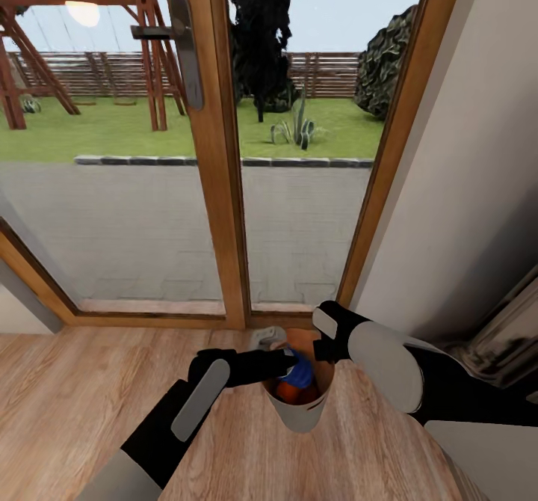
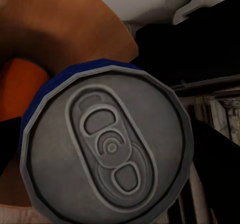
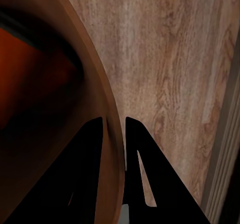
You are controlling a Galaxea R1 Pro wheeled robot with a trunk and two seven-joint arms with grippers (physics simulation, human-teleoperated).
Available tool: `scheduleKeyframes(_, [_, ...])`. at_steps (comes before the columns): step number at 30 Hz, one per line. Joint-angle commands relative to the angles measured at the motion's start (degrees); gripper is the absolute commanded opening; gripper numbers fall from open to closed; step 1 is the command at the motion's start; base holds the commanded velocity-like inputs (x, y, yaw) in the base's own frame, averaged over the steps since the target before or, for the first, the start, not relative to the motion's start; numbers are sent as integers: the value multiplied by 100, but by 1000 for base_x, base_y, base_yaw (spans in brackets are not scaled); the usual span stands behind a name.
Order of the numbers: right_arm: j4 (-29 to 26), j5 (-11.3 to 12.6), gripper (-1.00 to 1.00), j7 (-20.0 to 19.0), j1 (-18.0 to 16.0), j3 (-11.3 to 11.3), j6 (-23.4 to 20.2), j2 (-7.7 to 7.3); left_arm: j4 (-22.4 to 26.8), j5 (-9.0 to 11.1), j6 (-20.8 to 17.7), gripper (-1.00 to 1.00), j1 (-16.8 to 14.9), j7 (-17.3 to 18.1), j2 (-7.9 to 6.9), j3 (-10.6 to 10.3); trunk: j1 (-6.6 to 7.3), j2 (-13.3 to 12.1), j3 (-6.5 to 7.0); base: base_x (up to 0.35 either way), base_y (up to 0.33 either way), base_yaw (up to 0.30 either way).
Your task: Put the three can of soda from the living room inside the tash can in the kitchen.
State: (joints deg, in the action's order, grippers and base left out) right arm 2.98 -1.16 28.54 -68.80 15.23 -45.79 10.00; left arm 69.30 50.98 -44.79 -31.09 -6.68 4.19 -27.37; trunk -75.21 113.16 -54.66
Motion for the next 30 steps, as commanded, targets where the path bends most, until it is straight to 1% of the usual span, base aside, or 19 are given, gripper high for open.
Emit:
scheduleKeyframes(1, [1,44,-100,-14,-2,46,17,0,-36,-15,40,-100,-1,4,13,-5,0,0,1,0,0,0])
scheduleKeyframes(9, [1,43,-100,-15,5,49,17,0,-350,-190,320,-100,-9,-24,68,-116,0,0,1,0,0,0])
scheduleKeyframes(12, [1,41,-100,-15,7,49,17,0,-445,-221,397,-100,-10,-30,77,-130,0,0,1,0,0,0])
scheduleKeyframes(20, [1,45,-100,-50,15,49,17,0,-618,-251,593,-100,-11,-37,100,-151,0,0,1,0,0,0])
scheduleKeyframes(24, [1,44,-100,-56,15,50,15,0,-746,-254,733,-100,-15,-36,130,-157,0,0,1,0,0,0])
scheduleKeyframes(30, [1,42,-100,-58,40,49,17,0,-885,-260,834,-100,-19,-36,180,-162,0,0,1,0,0,0])
